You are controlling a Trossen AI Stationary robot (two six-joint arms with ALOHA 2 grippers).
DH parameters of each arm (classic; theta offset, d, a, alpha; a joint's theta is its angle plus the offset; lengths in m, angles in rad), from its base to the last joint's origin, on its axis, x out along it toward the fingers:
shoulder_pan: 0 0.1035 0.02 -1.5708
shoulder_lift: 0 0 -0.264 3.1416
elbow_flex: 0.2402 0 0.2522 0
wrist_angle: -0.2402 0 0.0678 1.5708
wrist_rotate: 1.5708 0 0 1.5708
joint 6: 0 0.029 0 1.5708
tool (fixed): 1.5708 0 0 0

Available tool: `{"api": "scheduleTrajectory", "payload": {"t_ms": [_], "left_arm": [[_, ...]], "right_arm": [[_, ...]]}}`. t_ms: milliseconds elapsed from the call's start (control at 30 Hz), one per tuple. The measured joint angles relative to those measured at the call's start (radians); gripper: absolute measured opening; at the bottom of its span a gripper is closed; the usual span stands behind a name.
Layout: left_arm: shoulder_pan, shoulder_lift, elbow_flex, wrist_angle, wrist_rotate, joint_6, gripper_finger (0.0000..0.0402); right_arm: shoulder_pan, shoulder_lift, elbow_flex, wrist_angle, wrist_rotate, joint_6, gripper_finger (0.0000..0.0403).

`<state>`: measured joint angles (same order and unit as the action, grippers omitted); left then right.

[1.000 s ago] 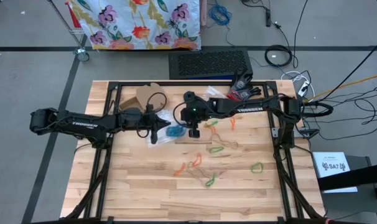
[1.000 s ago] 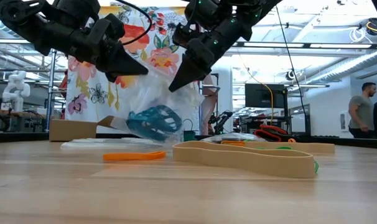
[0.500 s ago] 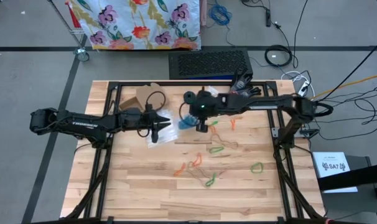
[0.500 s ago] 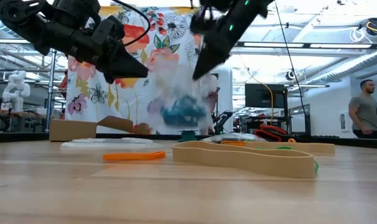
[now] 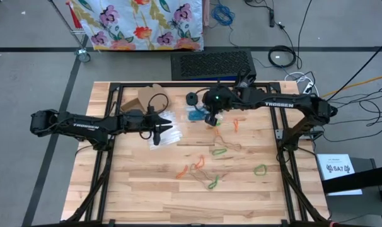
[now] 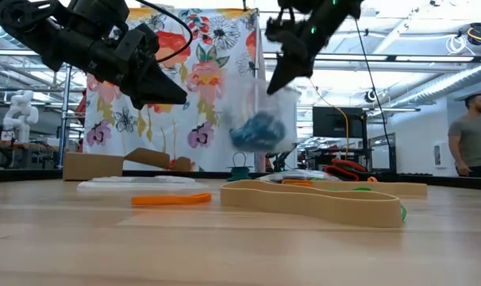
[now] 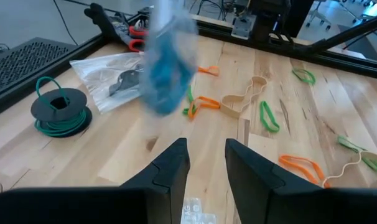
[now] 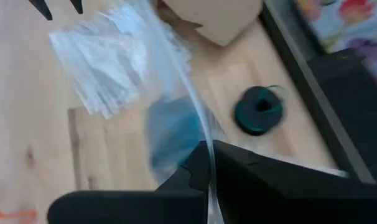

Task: Sort rubber bands
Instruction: Close the transparent zip bag, then open the transparent zip bag

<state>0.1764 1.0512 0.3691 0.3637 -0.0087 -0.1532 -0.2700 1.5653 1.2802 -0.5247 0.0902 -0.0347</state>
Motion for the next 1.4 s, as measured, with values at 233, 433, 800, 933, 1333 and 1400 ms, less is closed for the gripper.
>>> {"api": "scheduleTrajectory", "payload": {"t_ms": [233, 433, 800, 933, 1333, 1400], "left_arm": [[-0.002, 0.000, 0.000, -0.017, 0.001, -0.024, 0.0109], [-0.002, 0.000, 0.000, -0.016, -0.013, -0.024, 0.0109], [-0.002, 0.000, 0.000, -0.014, -0.066, -0.040, 0.0109], [-0.002, 0.000, 0.000, -0.014, -0.083, -0.052, 0.0109], [-0.002, 0.000, 0.000, -0.015, -0.083, -0.077, 0.0109], [-0.002, 0.000, 0.000, -0.015, -0.083, -0.077, 0.0109]], "right_arm": [[-0.127, 0.001, -0.186, 0.195, -0.067, 0.057, 0.0000], [-0.276, 0.001, -0.316, 0.290, -0.067, 0.098, 0.0000], [-0.335, 0.001, -0.470, 0.517, -0.195, 0.049, 0.0073], [-0.340, 0.001, -0.470, 0.521, -0.192, 0.009, 0.0125], [-0.348, -0.007, -0.470, 0.521, 0.051, -0.060, 0.0183], [-0.348, -0.007, -0.470, 0.521, 0.065, -0.063, 0.0179]]}}
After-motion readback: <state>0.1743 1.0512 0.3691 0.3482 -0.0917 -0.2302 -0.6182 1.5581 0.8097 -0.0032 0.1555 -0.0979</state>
